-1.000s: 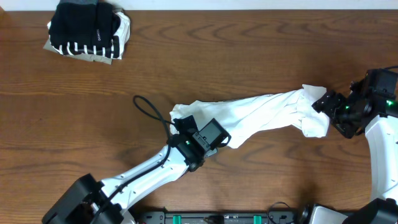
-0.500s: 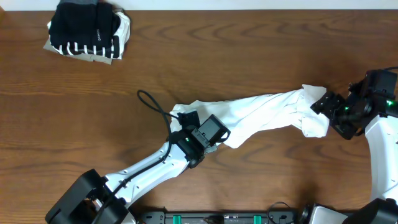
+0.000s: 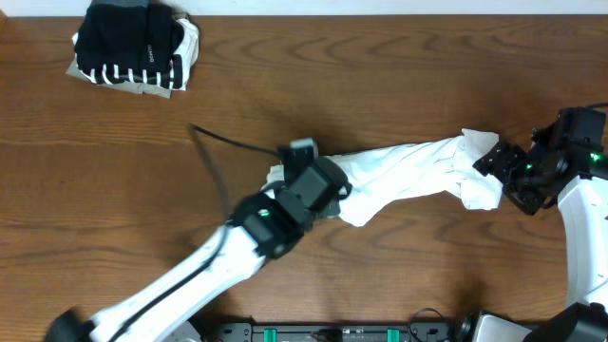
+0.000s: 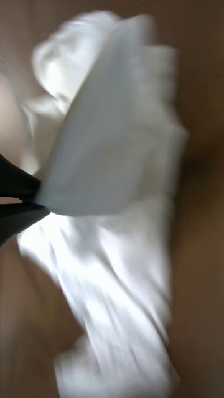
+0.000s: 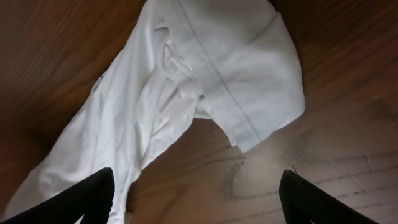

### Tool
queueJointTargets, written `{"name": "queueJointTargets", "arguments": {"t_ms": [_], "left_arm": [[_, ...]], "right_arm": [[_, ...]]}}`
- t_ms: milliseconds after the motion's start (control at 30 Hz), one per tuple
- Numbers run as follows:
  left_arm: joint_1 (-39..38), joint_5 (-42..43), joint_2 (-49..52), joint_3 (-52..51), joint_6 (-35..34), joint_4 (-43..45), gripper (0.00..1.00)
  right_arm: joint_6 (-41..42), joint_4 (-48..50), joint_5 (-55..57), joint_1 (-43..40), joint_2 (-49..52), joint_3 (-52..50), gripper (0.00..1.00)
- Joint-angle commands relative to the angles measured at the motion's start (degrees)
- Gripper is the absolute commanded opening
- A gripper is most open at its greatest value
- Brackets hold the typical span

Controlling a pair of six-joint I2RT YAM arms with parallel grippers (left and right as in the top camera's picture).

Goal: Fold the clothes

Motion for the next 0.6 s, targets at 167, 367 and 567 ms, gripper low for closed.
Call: {"name": "queueJointTargets", "arguments": {"t_ms": [167,367,567], "left_arm": [[8.94,-7.41,-1.92,2.08,5.4,0.48,0.06],[15.58,-7.39,8.15,2.08,7.78,4.76,0.43],[17.49,2.47,11.89,2.08,9.62,2.1,0.75]], "right_arm": [[-0.74,-0.09,-0.7,-0.26,-1.03,0.48,0.83],[-0.79,-0.35,-3.06,-0.26,-1.03,0.48,0.82],[-3.26,-1.27,-3.04,-0.26,-1.03,0.48,0.82]]}}
